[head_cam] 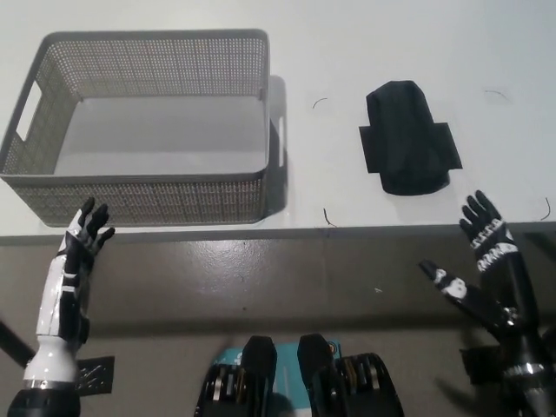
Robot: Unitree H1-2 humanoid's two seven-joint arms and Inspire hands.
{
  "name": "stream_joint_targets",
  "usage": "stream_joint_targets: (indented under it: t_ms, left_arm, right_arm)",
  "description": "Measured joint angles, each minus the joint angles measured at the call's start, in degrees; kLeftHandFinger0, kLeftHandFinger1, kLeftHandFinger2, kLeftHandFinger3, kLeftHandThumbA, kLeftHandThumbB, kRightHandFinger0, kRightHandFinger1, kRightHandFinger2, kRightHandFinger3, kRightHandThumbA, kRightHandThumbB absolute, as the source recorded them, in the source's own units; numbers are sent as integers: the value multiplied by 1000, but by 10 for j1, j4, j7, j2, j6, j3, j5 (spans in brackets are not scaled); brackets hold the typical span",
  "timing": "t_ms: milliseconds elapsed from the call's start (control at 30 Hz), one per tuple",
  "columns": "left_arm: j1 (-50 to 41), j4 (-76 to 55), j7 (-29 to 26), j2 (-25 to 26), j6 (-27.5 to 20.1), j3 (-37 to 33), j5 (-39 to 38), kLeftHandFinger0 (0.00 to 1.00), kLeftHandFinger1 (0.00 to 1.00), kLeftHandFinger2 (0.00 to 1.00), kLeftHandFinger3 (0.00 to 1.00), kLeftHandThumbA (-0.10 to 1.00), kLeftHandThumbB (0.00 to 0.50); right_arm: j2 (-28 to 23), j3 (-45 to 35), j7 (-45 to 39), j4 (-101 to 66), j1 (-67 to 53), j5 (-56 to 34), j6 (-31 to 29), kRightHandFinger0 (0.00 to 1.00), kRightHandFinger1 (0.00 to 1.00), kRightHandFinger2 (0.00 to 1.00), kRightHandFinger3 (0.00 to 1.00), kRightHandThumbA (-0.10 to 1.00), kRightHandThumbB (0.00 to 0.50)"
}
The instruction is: Use the right hand to push the pencil case on the right hand side to the container on the left side
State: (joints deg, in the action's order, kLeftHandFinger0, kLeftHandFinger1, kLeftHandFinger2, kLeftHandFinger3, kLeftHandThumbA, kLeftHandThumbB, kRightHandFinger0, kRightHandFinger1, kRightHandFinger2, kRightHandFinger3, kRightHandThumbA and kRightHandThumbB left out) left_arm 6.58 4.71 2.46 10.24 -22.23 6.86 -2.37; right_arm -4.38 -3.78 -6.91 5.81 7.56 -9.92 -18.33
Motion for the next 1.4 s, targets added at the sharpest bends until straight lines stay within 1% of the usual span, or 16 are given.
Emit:
stream_joint_targets:
  t_ms: [100, 133, 167, 233, 300, 400, 567, 600, 667, 767, 1000, 1067, 1300, 1333, 1367, 1400]
  left_arm:
    - [-8, -15, 2, 1, -7, 0, -1, 1000, 1000, 1000, 1000, 1000, 4]
    - [-10, -17, 3, 1, -9, 0, -1, 1000, 1000, 1000, 1000, 1000, 52]
    - [-12, -19, 3, 1, -10, 0, -1, 1000, 1000, 1000, 1000, 1000, 72]
    - [-23, -41, 4, 1, -10, -1, -3, 1000, 1000, 1000, 1000, 1000, 87]
    - [-35, -64, 6, 1, -11, -3, -5, 1000, 1000, 1000, 1000, 1000, 88]
    - [-46, -78, 9, 1, -11, -7, -10, 1000, 1000, 1000, 1000, 1000, 76]
    - [-71, -107, 18, 1, -8, -20, -16, 1000, 1000, 1000, 1000, 1000, 63]
    - [-74, -108, 19, 1, -8, -21, -17, 1000, 1000, 1000, 1000, 1000, 62]
    - [-78, -109, 20, 0, -9, -22, -18, 1000, 1000, 1000, 1000, 1000, 69]
    - [-79, -109, 21, 0, -10, -24, -21, 1000, 1000, 1000, 1000, 1000, 83]
    - [-78, -104, 22, 0, -17, -29, -25, 1000, 1000, 1000, 1000, 1000, 78]
    - [-79, -104, 22, 0, -18, -29, -26, 1000, 1000, 1000, 1000, 1000, 61]
    - [-84, -107, 22, 0, -22, -30, -27, 1000, 1000, 1000, 1000, 1000, 63]
    - [-86, -109, 22, 0, -22, -31, -27, 1000, 1000, 1000, 1000, 1000, 77]
    - [-87, -110, 22, -1, -22, -32, -27, 1000, 1000, 1000, 1000, 1000, 82]
    - [-90, -111, 23, -1, -22, -31, -27, 1000, 1000, 1000, 1000, 1000, 89]
  right_arm:
    - [-2, 0, -3, -45, -23, -14, 0, 1000, 1000, 1000, 1000, 924, 315]
    - [-3, -1, -3, -53, -25, -17, 0, 1000, 1000, 1000, 1000, 932, 231]
    - [-4, -1, -3, -57, -26, -20, 0, 1000, 1000, 1000, 1000, 935, 268]
    - [-5, -7, -2, -86, -27, -25, 0, 1000, 1000, 1000, 1000, 943, 267]
    - [-7, -14, -1, -115, -21, -29, 0, 1000, 1000, 1000, 1000, 944, 267]
    - [-9, -20, 1, -132, -9, -31, 1, 1000, 1000, 1000, 1000, 985, 327]
    - [-9, -28, 9, -140, 27, -24, 4, 1000, 1000, 1000, 1000, 1000, 339]
    - [-9, -28, 11, -137, 35, -21, 6, 1000, 1000, 1000, 1000, 1000, 302]
    - [-10, -30, 15, -136, 53, -15, 11, 1000, 1000, 1000, 1000, 1000, 295]
    - [-17, -32, 20, -128, 89, -2, 25, 1000, 1000, 1000, 1000, 1000, 230]
    - [-44, -41, 27, -35, 195, 4, 54, 1000, 1000, 1000, 1000, 985, 219]
    - [-46, -42, 27, -15, 213, 4, 57, 1000, 1000, 1000, 1000, 997, 271]
    - [-57, -43, 32, 137, 302, 14, 59, 1000, 1000, 1000, 1000, 1000, 305]
    - [-58, -43, 32, 162, 311, 15, 59, 1000, 1000, 1000, 1000, 1000, 267]
    - [-60, -43, 33, 179, 320, 16, 58, 1000, 1000, 1000, 1000, 1000, 318]
    - [-62, -43, 34, 195, 327, 17, 57, 1000, 1000, 1000, 1000, 1000, 316]
